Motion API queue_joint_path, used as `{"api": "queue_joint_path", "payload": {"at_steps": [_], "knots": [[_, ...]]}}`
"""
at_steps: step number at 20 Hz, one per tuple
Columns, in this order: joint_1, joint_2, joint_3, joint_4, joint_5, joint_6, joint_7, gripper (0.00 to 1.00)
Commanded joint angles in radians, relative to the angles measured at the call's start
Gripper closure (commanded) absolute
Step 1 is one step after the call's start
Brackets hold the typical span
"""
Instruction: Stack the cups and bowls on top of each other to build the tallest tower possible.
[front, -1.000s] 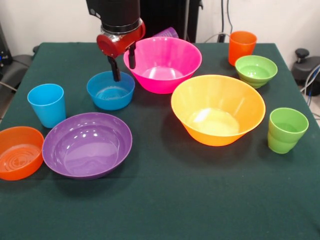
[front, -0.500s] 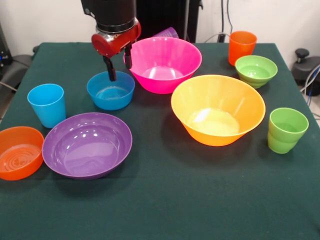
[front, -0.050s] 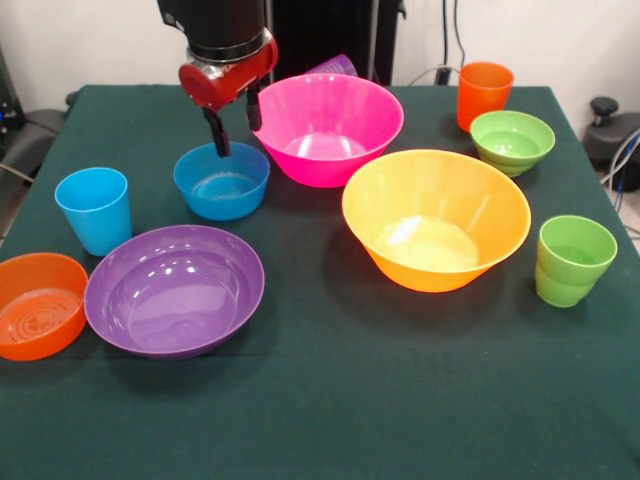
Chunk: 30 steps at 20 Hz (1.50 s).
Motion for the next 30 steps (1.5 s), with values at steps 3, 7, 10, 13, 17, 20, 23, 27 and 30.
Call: {"api": "queue_joint_path", "payload": {"at_steps": [3,7,10,13,17,20,23,27,30], "knots": [[-0.039,-0.039,0.121,-0.055,0.011,0.171,-0.094,0.0],[-0.068,-0.048,0.146,-0.049,0.003,0.188,-0.113,0.0],[-0.077,-0.038,0.158,-0.044,-0.018,0.17,-0.102,0.0],[-0.085,-0.038,0.169,-0.052,-0.03,0.176,-0.1,0.0],[-0.095,-0.03,0.165,-0.082,-0.058,0.191,-0.116,0.0],[-0.082,0.005,0.144,-0.114,-0.102,0.161,-0.104,0.0],[-0.087,0.027,0.151,-0.132,-0.098,0.17,-0.12,0.0],[-0.073,0.064,0.152,-0.202,-0.087,0.199,-0.12,0.0],[-0.052,0.1,0.139,-0.268,-0.09,0.195,-0.085,0.0]]}}
